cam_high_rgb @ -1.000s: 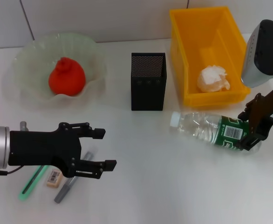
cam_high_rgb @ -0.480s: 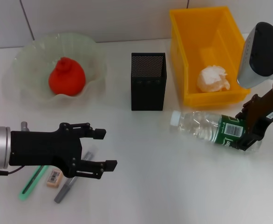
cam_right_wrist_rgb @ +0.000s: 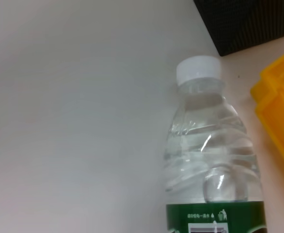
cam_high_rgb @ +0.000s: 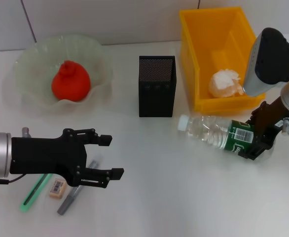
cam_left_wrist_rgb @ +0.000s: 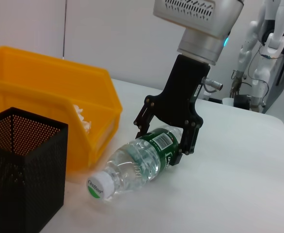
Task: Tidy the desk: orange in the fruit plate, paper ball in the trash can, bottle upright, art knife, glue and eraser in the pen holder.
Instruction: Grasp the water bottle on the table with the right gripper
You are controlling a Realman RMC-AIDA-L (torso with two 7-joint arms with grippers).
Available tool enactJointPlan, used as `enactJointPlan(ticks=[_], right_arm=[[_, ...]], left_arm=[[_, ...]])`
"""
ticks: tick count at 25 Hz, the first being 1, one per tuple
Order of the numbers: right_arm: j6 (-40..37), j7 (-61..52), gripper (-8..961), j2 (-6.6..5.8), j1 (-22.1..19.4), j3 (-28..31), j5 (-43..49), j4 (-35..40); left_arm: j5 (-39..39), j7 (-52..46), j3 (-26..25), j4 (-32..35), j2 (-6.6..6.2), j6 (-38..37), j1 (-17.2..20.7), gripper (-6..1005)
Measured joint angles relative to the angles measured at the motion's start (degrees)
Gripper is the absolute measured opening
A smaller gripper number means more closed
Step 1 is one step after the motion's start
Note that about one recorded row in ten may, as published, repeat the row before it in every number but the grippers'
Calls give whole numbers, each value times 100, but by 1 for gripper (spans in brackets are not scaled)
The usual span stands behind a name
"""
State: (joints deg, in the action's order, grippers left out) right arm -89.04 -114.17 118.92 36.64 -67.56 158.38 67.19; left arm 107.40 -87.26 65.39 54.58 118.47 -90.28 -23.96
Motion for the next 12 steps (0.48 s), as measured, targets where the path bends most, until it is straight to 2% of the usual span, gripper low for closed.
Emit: enactJointPlan(ticks=[12], right_arm=[[195, 0, 799, 0, 148, -29, 0, -327]], left_arm=[[0, 8, -9, 0, -9, 20, -4, 860]])
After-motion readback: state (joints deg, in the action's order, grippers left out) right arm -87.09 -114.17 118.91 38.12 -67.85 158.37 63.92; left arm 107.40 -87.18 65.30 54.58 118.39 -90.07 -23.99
